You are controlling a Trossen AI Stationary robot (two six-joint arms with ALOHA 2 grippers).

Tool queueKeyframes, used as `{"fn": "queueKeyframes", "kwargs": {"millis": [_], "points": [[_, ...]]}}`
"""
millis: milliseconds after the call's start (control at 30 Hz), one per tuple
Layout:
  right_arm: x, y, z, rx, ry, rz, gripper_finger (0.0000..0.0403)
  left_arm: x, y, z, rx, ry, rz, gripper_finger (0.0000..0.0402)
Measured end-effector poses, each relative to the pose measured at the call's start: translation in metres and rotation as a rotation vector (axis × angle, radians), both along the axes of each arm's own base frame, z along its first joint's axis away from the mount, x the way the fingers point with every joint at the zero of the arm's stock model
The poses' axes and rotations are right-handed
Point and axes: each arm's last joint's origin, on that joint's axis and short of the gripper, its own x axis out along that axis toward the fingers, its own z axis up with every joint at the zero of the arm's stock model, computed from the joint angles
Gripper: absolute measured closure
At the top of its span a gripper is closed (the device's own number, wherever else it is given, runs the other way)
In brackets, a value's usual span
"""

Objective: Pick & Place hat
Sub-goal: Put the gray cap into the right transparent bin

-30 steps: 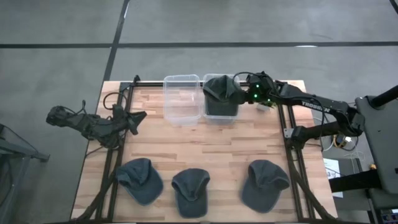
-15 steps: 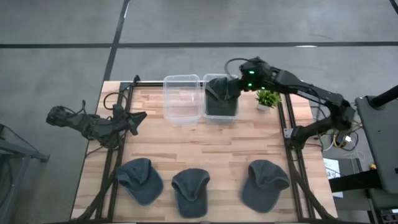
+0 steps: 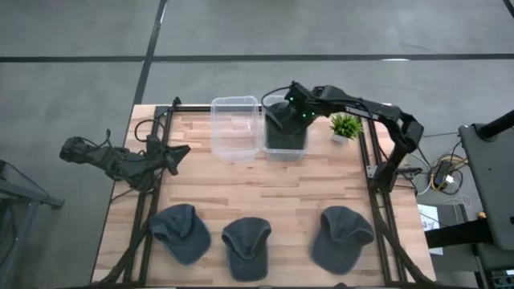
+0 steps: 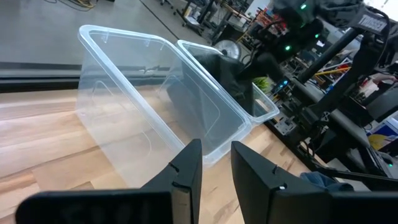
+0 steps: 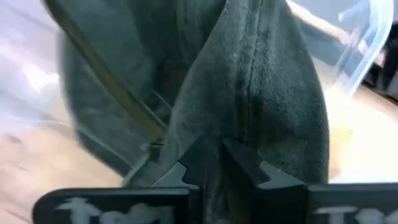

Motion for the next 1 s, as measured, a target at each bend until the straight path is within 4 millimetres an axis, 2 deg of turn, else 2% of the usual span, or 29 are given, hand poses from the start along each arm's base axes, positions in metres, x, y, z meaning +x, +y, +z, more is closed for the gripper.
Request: {"fn": "queueKeyframes", "kwargs": {"millis": [133, 400, 633, 900, 1000], "points": [[0.003, -0.002, -0.008, 0.003, 0.035, 0.003, 0.0371, 0.000, 0.000, 0.000, 0.000, 0.001, 0.000, 0.0323], [0.003, -0.003, -0.008, -0.015, 0.045, 0.035, 0.0371, 0.000, 0.000, 0.000, 0.001, 0.001, 0.000, 0.0323], [0.009, -0.004, -0.020, 0.000, 0.089, 0.081, 0.0371, 0.000, 0.000, 0.000, 0.001, 0.001, 0.000, 0.0323], [0.010, -0.003, -0.021, -0.002, 0.094, 0.110, 0.0371, 0.000, 0.000, 0.000, 0.000, 0.000, 0.001, 0.0323], [0.010, 0.002, -0.013, -0.018, 0.070, 0.125, 0.0371, 0.000, 0.000, 0.000, -0.003, -0.001, 0.002, 0.0323]]}}
